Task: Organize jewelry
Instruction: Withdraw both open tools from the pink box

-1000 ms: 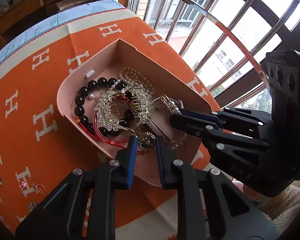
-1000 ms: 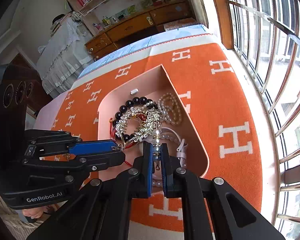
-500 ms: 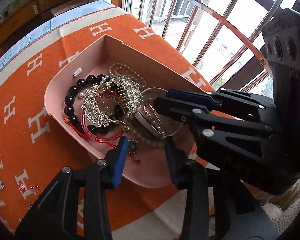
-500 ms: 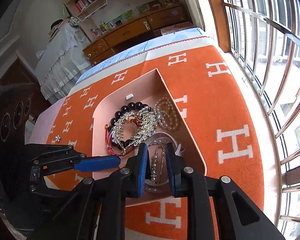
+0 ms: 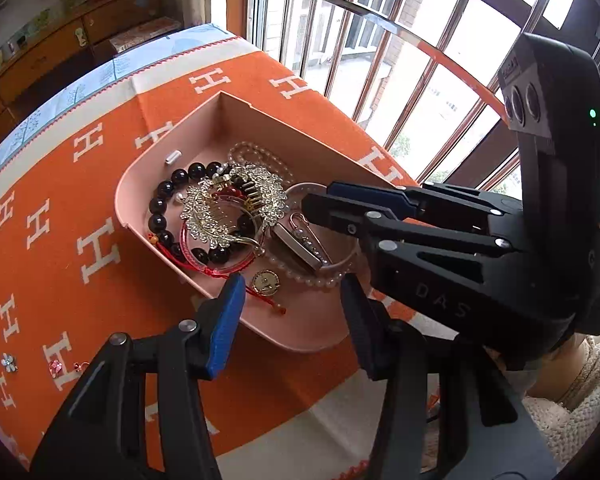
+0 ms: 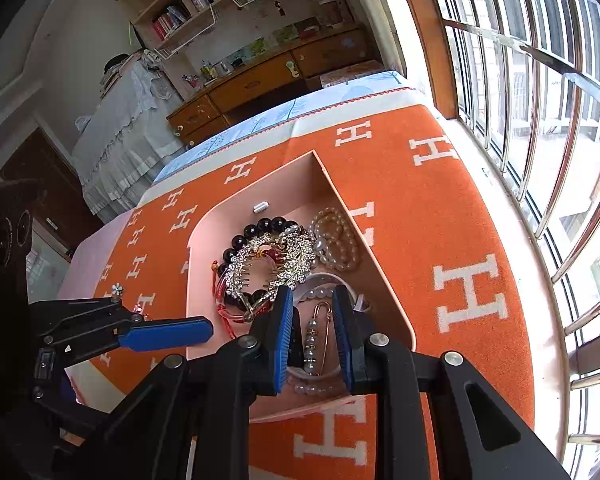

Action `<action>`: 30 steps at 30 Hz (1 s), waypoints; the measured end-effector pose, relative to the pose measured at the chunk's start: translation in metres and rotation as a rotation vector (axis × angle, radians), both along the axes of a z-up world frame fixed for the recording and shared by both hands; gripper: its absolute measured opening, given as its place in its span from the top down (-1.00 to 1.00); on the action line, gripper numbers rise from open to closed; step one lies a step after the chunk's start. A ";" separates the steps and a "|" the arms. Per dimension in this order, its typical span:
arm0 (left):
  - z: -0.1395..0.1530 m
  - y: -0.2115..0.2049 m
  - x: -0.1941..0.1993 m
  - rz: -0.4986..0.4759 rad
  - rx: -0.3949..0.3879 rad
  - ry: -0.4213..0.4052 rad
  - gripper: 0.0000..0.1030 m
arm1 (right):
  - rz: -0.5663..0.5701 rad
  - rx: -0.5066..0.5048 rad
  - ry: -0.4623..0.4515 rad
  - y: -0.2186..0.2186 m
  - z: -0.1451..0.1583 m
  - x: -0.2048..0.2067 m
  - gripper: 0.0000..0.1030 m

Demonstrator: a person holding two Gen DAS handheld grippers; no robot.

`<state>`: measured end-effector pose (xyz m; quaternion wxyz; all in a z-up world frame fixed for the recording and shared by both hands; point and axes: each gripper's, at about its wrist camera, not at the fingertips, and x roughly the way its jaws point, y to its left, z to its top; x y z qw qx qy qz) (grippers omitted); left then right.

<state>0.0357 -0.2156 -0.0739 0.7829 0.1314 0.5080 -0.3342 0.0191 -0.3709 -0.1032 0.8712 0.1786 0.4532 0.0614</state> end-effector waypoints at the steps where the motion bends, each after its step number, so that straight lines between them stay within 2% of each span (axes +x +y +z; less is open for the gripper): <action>1: 0.002 0.003 -0.001 0.009 -0.001 -0.011 0.10 | 0.004 -0.001 0.000 0.001 0.000 0.000 0.60; 4: 0.009 0.013 -0.003 0.045 -0.010 -0.045 0.10 | 0.006 0.010 -0.003 0.003 0.000 0.000 0.54; 9: 0.017 0.035 0.001 0.117 -0.053 -0.044 0.10 | 0.007 0.036 0.010 0.008 0.000 0.001 0.52; 12: 0.022 0.052 0.001 0.159 -0.075 -0.044 0.10 | -0.003 0.068 0.020 0.009 0.001 0.000 0.41; 19: 0.031 0.088 0.000 0.230 -0.111 -0.069 0.10 | -0.028 0.084 -0.002 0.018 0.011 -0.005 0.40; 27: 0.049 0.151 -0.002 0.340 -0.161 -0.123 0.10 | 0.028 0.020 -0.101 0.068 0.048 -0.012 0.37; 30: 0.058 0.185 -0.002 0.395 -0.149 -0.174 0.10 | 0.066 -0.015 -0.129 0.097 0.063 -0.012 0.22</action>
